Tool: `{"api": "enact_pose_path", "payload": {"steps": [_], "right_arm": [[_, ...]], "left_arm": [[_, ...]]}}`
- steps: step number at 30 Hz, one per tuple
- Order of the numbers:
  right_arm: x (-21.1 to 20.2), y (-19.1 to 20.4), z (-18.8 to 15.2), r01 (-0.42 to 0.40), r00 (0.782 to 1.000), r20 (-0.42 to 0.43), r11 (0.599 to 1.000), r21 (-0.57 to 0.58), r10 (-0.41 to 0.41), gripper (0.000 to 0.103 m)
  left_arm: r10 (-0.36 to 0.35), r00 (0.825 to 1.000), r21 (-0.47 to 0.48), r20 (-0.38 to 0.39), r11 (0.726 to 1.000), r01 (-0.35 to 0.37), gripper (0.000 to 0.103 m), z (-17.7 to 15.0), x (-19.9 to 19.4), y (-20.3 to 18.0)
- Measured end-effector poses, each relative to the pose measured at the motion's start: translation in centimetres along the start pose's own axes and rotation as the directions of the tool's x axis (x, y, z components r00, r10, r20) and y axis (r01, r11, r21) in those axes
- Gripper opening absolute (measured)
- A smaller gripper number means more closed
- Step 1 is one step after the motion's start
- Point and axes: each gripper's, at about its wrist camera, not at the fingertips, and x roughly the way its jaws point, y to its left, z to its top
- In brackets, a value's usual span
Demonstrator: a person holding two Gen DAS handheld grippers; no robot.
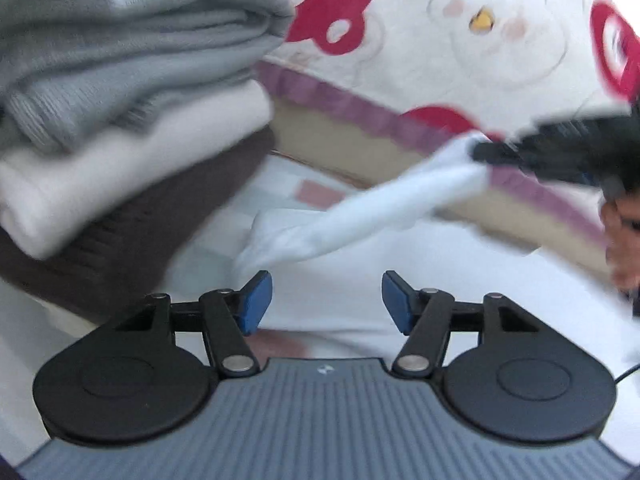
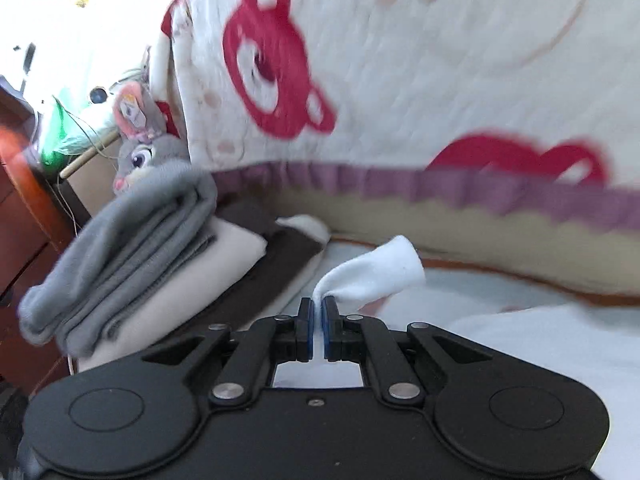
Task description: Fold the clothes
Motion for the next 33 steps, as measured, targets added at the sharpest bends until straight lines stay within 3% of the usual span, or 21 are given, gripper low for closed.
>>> {"api": "enact_pose_path", "payload": {"steps": [2,4,8,11,14,16,19,21,23,26,28,32,33], "right_arm": [[-4.1,-2.2,-0.1,0.071,0.997,0.033,0.997,-0.029,-0.07,0.007],[-7.2,-4.7,-1.1,0.152,0.987,0.05,0.988,-0.031,-0.15,0.007],[-12.0,-10.0,-4.9,0.352,0.936,0.034,0.936,-0.015,-0.352,0.007],[-13.6,-13.7,-7.7,0.442,0.897,0.0,0.897,0.012,-0.442,0.007],[-13.8,-15.9,-7.9,0.474,0.88,-0.014,0.88,0.01,-0.474,0.007],[-13.5,-15.9,-6.9,0.462,0.887,0.017,0.887,0.009,-0.462,0.007],[-14.1,-14.2,-5.7,0.443,0.89,0.136,0.896,-0.033,-0.435,0.007],[-15.4,-13.2,-5.8,0.48,0.859,0.229,0.876,-0.055,-0.457,0.007],[-17.0,-13.3,-6.4,0.541,0.809,0.275,0.841,-0.006,-0.519,0.007],[-17.9,-15.9,-8.2,0.578,0.796,0.154,0.811,0.09,-0.585,0.008],[-17.3,-17.6,-9.1,0.646,0.754,0.06,0.755,0.114,-0.654,0.011],[-18.3,-19.5,-9.9,0.684,0.704,0.021,0.685,0.252,-0.71,0.014],[-18.6,-19.9,-10.0,0.681,0.701,0.008,0.672,0.29,-0.714,0.018]], "left_arm": [[-0.043,0.999,-0.063,0.001,0.997,0.043,0.061,-0.4,0.4,-0.1],[-0.061,0.998,-0.043,-0.01,0.997,0.06,0.061,-0.9,1.2,-1.1],[-0.058,0.997,0.121,-0.042,0.991,0.063,0.061,-2.3,2.9,-4.4],[-0.056,0.994,0.193,-0.097,0.978,0.074,0.061,-3.3,4.3,-6.2],[-0.129,0.962,0.125,-0.242,0.979,0.163,0.061,-3.5,5.4,-7.5],[-0.102,0.964,0.169,-0.247,0.975,0.146,0.061,-3.7,5.8,-8.8],[0.007,0.977,0.309,-0.212,0.949,0.061,0.061,-4.6,6.6,-10.1],[0.053,0.978,0.351,-0.199,0.936,0.02,0.061,-5.1,6.9,-10.1],[0.072,0.978,0.351,-0.195,0.936,0.001,0.061,-5.3,6.8,-9.8],[0.104,0.977,0.361,-0.186,0.932,-0.03,0.061,-5.4,6.6,-9.5],[0.117,0.978,0.37,-0.175,0.928,-0.045,0.061,-5.3,6.4,-9.4],[0.167,0.973,0.407,-0.156,0.909,-0.091,0.062,-5.4,6.5,-9.6],[0.184,0.969,0.412,-0.163,0.905,-0.103,0.064,-5.4,6.7,-9.5]]}}
